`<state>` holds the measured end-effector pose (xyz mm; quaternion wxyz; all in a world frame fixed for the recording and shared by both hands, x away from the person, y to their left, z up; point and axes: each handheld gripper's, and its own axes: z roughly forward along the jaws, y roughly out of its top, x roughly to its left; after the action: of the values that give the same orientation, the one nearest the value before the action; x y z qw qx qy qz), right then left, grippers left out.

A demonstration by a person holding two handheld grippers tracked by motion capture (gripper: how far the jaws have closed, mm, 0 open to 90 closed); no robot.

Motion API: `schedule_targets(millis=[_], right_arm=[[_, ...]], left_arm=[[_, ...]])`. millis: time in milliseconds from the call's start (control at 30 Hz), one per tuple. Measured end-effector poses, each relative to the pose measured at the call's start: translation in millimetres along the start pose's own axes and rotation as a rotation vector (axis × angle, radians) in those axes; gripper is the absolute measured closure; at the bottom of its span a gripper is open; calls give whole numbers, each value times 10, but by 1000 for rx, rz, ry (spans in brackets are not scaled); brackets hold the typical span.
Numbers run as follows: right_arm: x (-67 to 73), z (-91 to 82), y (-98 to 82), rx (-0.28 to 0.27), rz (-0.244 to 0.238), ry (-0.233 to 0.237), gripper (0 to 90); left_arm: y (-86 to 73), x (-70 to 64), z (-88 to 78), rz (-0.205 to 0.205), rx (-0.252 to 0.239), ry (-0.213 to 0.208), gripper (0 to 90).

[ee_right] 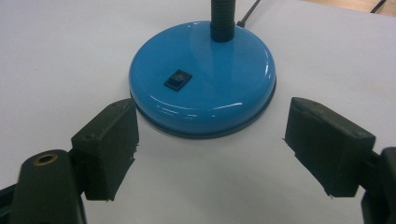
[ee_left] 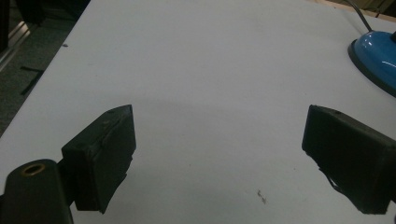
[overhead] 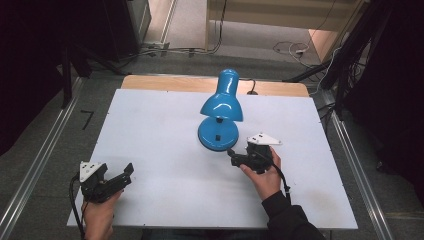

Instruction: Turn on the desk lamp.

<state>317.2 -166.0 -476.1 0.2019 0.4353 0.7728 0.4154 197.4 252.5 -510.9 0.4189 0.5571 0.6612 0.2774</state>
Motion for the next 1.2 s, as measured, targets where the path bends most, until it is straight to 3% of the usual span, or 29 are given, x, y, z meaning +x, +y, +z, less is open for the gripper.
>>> schedule_targets(millis=[600, 900, 1067, 1200], right_arm=[[93, 124, 42, 4, -7, 7, 175], [143, 203, 75, -8, -15, 0, 224], [161, 228, 90, -21, -17, -14, 303], [160, 253, 98, -32, -16, -11, 434]], left_arm=[[1, 0, 3, 1, -1, -2, 104], [2, 6, 1, 1, -1, -3, 104], [2, 6, 4, 0, -2, -5, 104], [2, 3, 5, 1, -1, -5, 104]])
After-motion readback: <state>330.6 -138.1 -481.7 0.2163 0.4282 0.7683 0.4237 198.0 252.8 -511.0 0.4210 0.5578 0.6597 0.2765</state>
